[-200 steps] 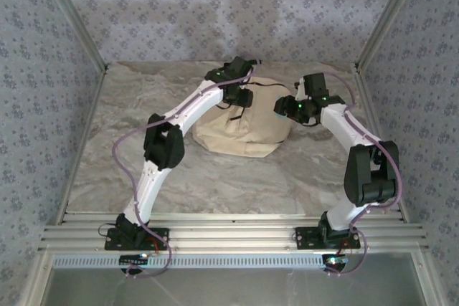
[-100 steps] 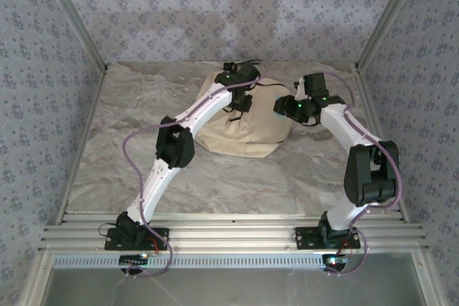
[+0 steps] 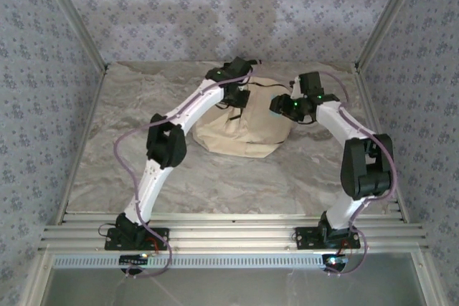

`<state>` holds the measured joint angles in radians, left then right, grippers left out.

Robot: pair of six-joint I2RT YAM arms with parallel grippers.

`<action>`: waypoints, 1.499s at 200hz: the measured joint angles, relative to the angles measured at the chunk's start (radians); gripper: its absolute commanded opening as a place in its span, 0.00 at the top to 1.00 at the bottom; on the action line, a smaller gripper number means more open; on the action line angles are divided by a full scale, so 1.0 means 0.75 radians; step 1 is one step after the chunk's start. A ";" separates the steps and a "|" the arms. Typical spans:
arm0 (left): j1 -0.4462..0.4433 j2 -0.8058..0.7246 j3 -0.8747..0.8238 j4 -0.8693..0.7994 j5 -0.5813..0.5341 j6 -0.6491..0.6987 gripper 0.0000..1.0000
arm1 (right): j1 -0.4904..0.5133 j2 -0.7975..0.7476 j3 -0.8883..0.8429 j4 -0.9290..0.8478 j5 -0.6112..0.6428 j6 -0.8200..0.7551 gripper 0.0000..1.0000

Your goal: Pack the student bag

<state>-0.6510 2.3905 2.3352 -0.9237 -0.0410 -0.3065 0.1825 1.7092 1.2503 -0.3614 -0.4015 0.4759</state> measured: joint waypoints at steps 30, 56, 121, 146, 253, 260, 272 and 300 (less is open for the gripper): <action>0.026 -0.187 -0.268 0.167 0.079 -0.051 1.00 | 0.065 0.139 0.117 0.038 -0.024 0.041 0.50; 0.041 -0.280 -0.461 0.318 0.159 -0.104 1.00 | 0.126 0.239 0.214 0.069 -0.056 0.081 0.50; 0.084 -0.356 -0.691 0.591 0.286 -0.233 1.00 | 0.216 0.352 0.287 0.110 -0.064 0.259 0.50; 0.088 -0.360 -0.719 0.632 0.301 -0.262 1.00 | 0.223 0.354 0.266 0.139 -0.048 0.334 0.44; 0.105 -0.401 -0.779 0.712 0.322 -0.297 1.00 | 0.191 0.395 0.255 0.180 -0.043 0.393 0.32; 0.105 -0.403 -0.779 0.713 0.325 -0.297 1.00 | 0.187 0.395 0.245 0.187 -0.043 0.393 0.31; 0.105 -0.405 -0.779 0.713 0.325 -0.297 1.00 | 0.183 0.395 0.227 0.198 -0.041 0.393 0.30; 0.105 -0.405 -0.779 0.713 0.325 -0.297 1.00 | 0.179 0.373 0.198 0.188 -0.006 0.366 0.23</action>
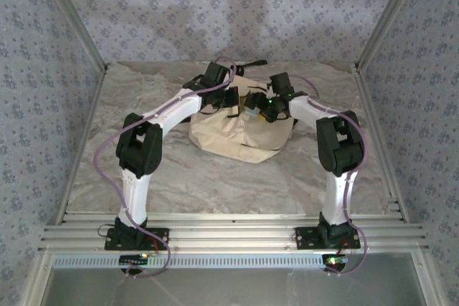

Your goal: Pack the student bag

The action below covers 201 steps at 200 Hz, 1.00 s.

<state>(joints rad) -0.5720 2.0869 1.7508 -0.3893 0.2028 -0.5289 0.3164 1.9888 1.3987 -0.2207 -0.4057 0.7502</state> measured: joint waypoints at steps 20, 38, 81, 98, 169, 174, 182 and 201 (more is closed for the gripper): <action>0.000 0.000 0.000 0.000 0.001 0.000 1.00 | -0.006 -0.045 -0.011 -0.014 0.025 -0.035 0.23; 0.000 0.000 0.000 0.000 0.006 -0.001 1.00 | -0.019 -0.089 -0.026 -0.006 0.037 -0.048 0.35; 0.000 0.000 0.000 0.000 0.018 -0.002 1.00 | -0.041 -0.096 -0.057 0.037 0.054 -0.044 0.53; 0.000 0.000 0.000 0.000 0.020 -0.007 1.00 | -0.031 -0.063 -0.043 0.055 0.041 -0.043 0.54; 0.000 -0.001 0.000 0.001 0.025 -0.011 1.00 | 0.035 0.037 -0.010 0.211 -0.072 0.024 0.69; 0.000 0.000 0.000 0.001 0.025 -0.011 1.00 | 0.041 0.037 -0.008 0.225 -0.080 0.031 0.70; 0.000 0.000 0.000 0.001 0.025 -0.012 1.00 | 0.051 0.037 -0.004 0.250 -0.092 0.037 0.70; 0.005 -0.004 0.000 -0.004 0.024 -0.020 1.00 | 0.067 0.041 0.002 0.276 -0.090 0.046 0.73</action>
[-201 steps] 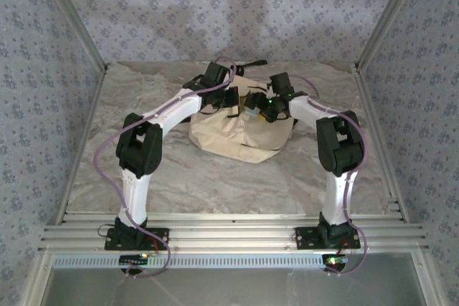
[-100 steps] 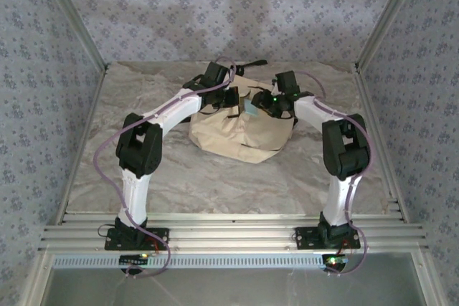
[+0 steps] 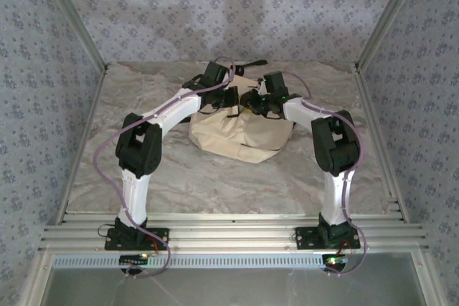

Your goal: Pack the student bag

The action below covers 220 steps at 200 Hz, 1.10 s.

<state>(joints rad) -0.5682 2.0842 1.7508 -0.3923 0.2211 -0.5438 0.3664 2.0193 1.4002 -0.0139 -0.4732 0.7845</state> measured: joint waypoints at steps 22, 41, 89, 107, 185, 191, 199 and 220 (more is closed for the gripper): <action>0.005 0.000 0.000 0.001 -0.014 -0.003 1.00 | -0.001 0.037 0.017 0.048 -0.049 0.044 0.76; 0.012 0.000 -0.001 -0.002 -0.032 -0.006 1.00 | -0.006 0.075 0.016 0.128 -0.106 0.091 0.76; -0.005 0.000 -0.001 -0.001 -0.004 -0.006 0.88 | -0.053 -0.022 -0.109 0.134 -0.132 0.047 0.67; -0.008 0.000 -0.001 0.001 0.006 -0.008 0.82 | -0.087 -0.132 -0.168 0.059 -0.116 -0.020 0.65; -0.003 -0.062 -0.011 0.013 0.066 -0.026 0.48 | -0.012 -0.431 -0.172 -0.342 0.046 -0.552 0.54; -0.002 -0.085 -0.023 0.014 0.065 -0.026 0.47 | 0.005 -0.429 -0.161 -0.377 0.067 -0.588 0.58; 0.002 -0.120 -0.044 0.015 0.066 -0.026 0.47 | 0.020 -0.421 -0.143 -0.417 0.089 -0.614 0.63; 0.017 -0.221 -0.113 0.025 0.065 -0.025 0.47 | 0.017 -0.368 -0.099 -0.441 0.146 -0.618 0.76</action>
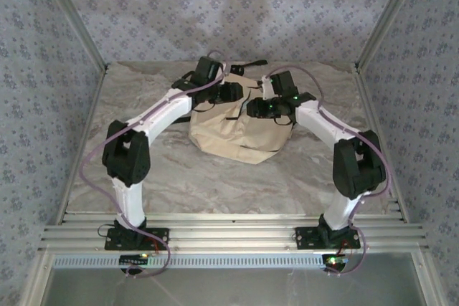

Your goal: Pack the student bag

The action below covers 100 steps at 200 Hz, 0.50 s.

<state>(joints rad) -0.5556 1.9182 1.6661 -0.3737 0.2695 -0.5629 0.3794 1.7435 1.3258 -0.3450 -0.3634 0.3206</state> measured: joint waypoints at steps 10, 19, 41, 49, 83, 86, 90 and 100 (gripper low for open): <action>0.009 -0.045 -0.043 0.012 -0.002 0.000 0.47 | -0.015 0.040 0.015 0.010 0.031 0.016 0.80; 0.018 -0.089 -0.093 0.020 -0.012 0.001 0.46 | -0.029 0.080 0.027 0.021 0.056 0.037 0.86; 0.047 -0.175 -0.224 0.026 -0.046 0.001 0.44 | -0.058 0.197 0.056 0.077 0.082 0.098 0.90; 0.065 -0.200 -0.278 0.030 -0.061 0.001 0.44 | -0.067 0.239 0.069 0.100 0.081 0.121 0.91; 0.154 -0.230 -0.482 0.060 -0.111 -0.009 0.44 | -0.084 0.369 0.099 0.211 0.044 0.216 0.91; 0.161 -0.230 -0.498 0.062 -0.117 -0.010 0.44 | -0.084 0.374 0.099 0.217 0.041 0.221 0.91; 0.171 -0.230 -0.521 0.064 -0.126 -0.010 0.44 | -0.084 0.379 0.099 0.225 0.038 0.229 0.91; 0.188 -0.229 -0.567 0.066 -0.146 -0.010 0.44 | -0.081 0.385 0.099 0.242 0.032 0.248 0.91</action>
<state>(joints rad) -0.4145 1.7462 1.2411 -0.3241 0.1600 -0.5701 0.3187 2.0319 1.3998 -0.1635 -0.3393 0.5064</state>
